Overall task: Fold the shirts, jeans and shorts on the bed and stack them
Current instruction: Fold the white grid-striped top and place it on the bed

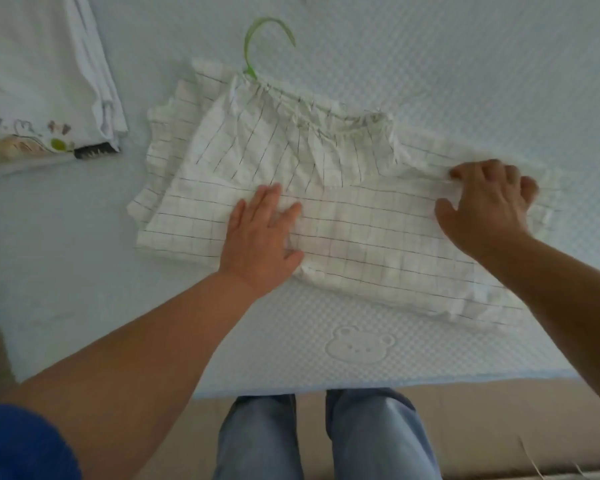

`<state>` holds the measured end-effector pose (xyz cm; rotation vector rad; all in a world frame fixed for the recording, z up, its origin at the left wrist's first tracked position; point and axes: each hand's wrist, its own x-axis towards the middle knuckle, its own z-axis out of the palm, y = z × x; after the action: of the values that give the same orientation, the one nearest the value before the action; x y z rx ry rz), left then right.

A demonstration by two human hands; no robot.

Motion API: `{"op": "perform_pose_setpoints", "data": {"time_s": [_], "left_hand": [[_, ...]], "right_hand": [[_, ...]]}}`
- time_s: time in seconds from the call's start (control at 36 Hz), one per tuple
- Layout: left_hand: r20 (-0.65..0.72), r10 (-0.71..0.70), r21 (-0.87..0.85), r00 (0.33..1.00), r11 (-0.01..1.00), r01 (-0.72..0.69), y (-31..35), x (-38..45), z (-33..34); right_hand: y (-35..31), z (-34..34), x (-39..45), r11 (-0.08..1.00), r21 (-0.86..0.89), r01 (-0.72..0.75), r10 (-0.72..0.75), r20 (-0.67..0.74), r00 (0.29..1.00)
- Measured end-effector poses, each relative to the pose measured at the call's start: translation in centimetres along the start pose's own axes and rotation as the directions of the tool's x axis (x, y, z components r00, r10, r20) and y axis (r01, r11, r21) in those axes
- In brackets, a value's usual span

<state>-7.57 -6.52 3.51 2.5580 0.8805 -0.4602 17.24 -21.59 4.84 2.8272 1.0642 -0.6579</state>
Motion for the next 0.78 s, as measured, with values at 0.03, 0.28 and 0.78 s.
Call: {"op": "perform_pose_setpoints", "data": {"time_s": [0.03, 0.28, 0.78], "left_hand": [[-0.01, -0.003, 0.003, 1.0, 1.0, 0.003, -0.2, -0.7, 0.3], [-0.037, 0.001, -0.139, 0.999, 0.99, -0.006, -2.3, -4.0, -0.9], [-0.123, -0.148, -0.262, 0.981, 0.959, 0.112, -6.3, -5.0, -1.9]], "right_hand": [[0.3, -0.1, -0.7, 0.999, 0.04, -0.001, 0.002, -0.021, 1.0], [1.5, 2.3, -12.1, 0.981, 0.186, 0.056, -0.065, 0.044, 0.997], [2.4, 4.9, -14.0, 0.639, 0.457, -0.619, 0.629, 0.154, 0.762]]}}
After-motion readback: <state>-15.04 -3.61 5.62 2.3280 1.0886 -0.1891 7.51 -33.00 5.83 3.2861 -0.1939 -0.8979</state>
